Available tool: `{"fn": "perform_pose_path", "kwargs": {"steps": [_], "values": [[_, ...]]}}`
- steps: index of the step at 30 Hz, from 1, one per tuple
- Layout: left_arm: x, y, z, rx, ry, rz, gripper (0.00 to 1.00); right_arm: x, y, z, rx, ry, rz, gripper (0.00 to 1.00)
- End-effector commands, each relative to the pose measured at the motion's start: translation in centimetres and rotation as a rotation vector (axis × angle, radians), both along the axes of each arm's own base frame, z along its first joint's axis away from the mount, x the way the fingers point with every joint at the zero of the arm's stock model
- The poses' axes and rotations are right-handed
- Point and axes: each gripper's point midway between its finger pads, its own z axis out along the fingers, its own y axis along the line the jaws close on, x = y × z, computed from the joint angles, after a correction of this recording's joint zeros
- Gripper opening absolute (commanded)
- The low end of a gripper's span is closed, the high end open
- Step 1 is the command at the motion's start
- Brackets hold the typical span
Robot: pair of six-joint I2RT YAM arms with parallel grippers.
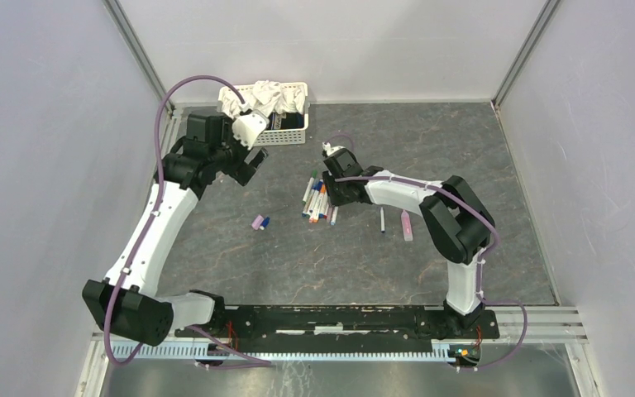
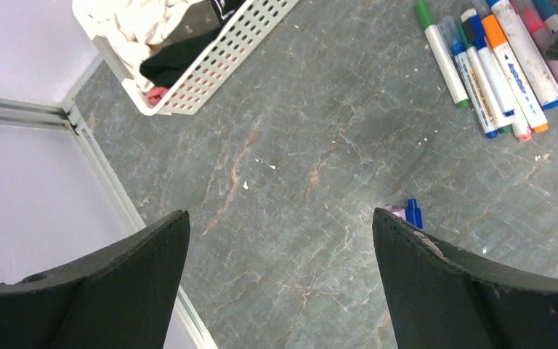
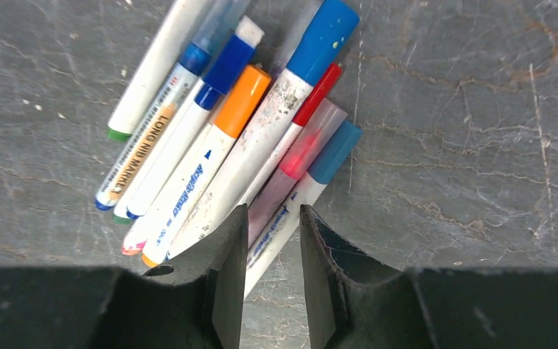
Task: Open the pen caps
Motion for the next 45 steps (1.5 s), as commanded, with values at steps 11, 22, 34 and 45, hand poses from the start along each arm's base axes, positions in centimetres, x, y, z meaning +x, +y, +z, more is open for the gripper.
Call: {"fn": "perform_pose_path", "kwargs": {"steps": [11, 22, 34, 45], "values": [[-2.7, -1.2, -1.8, -0.066, 0.103, -0.050, 1.00, -0.6, -2.2, -1.6, -0.099, 0.006, -0.043, 0.35], [-2.9, -1.6, -2.1, -0.074, 0.126, -0.077, 1.00, -1.5, -3.5, 0.2, -0.113, -0.028, -0.025, 0.20], [-3.1, -1.7, -2.1, -0.073, 0.135, -0.091, 1.00, -1.2, -3.8, 1.9, -0.122, -0.058, -0.010, 0.18], [-3.8, -2.0, -2.7, -0.078, 0.170, -0.113, 1.00, -2.5, -4.6, -1.9, -0.163, 0.020, -0.008, 0.38]]}}
